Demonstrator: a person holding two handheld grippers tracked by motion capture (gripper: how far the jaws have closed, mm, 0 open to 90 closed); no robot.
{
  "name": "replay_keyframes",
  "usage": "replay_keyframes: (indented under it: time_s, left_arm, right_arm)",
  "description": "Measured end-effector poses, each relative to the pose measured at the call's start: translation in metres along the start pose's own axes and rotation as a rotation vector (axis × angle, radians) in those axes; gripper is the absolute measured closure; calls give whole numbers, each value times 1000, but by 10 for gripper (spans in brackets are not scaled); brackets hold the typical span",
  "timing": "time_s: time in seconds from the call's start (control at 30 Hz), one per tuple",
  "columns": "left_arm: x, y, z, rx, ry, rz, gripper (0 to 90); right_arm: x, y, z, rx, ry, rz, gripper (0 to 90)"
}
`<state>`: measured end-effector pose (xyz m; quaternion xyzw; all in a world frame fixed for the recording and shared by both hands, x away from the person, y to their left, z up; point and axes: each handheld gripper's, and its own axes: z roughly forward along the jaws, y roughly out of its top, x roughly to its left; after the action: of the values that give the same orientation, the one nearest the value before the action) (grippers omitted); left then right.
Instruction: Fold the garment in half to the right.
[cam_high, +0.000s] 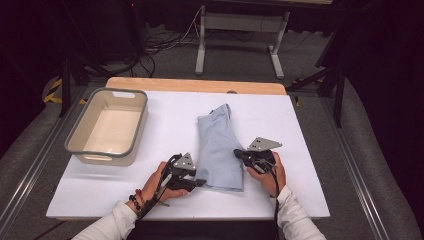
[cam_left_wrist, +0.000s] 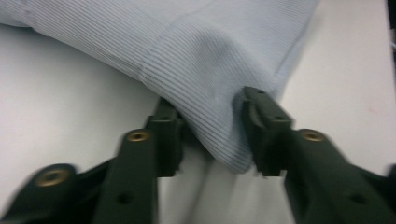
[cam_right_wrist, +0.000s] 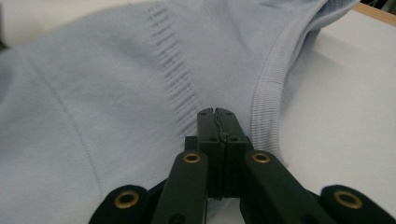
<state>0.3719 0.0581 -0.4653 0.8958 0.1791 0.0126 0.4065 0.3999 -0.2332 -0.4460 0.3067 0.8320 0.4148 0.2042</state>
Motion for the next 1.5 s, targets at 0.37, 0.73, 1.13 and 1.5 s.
replay_keyframes:
  time_s: [0.37,0.73,1.13,1.5]
  left_arm:
    - [-9,2,-3,11,59,79,812]
    - [-19,-7,-18,51,120,148,816]
    - [-19,-24,-47,-44,109,140,578]
    - [-8,4,-58,-202,143,127,632]
  right_arm:
    - [-4,-5,7,78,-52,-28,900]
    - [-1,-4,6,63,-41,-18,900]
    - [13,1,10,51,-16,-36,888]
    - [6,28,2,-46,-33,-30,869]
